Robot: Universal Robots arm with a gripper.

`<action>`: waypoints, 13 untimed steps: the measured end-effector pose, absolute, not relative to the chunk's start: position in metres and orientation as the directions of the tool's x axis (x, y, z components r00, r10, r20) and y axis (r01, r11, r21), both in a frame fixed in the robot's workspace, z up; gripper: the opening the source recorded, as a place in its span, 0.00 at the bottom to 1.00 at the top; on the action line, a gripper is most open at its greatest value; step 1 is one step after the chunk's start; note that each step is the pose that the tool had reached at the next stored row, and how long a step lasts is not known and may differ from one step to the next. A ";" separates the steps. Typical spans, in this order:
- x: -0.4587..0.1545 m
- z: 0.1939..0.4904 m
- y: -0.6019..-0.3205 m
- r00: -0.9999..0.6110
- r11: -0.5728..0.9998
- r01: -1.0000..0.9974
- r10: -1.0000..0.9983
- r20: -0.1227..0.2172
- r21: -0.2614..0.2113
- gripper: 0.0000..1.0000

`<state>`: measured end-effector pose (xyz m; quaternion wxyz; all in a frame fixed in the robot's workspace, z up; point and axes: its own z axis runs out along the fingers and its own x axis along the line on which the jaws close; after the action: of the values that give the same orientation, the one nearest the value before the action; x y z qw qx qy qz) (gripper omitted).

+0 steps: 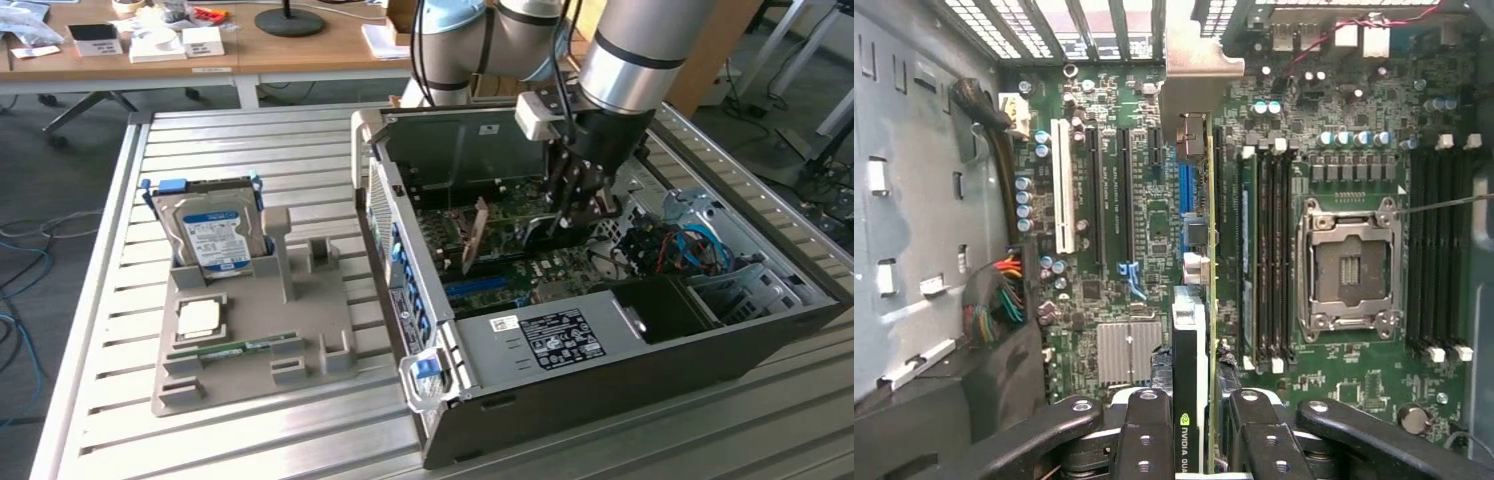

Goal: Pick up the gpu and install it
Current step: 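Insert the gpu into the slot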

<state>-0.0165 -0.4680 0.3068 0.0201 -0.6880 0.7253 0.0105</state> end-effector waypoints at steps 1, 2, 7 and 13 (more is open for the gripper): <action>-0.017 0.305 -0.468 -0.052 0.053 -0.999 -0.998 -0.043 -0.012 0.27; -0.019 0.304 -0.468 -0.052 0.053 -0.999 -0.998 -0.043 -0.012 0.27; -0.026 0.299 -0.468 -0.052 0.053 -0.999 -0.998 -0.044 -0.012 0.27; -0.027 0.299 -0.468 -0.052 0.053 -0.999 -0.997 -0.059 -0.012 0.27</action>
<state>-0.0267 -0.4681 0.2993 0.0255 -0.6880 0.7251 0.0162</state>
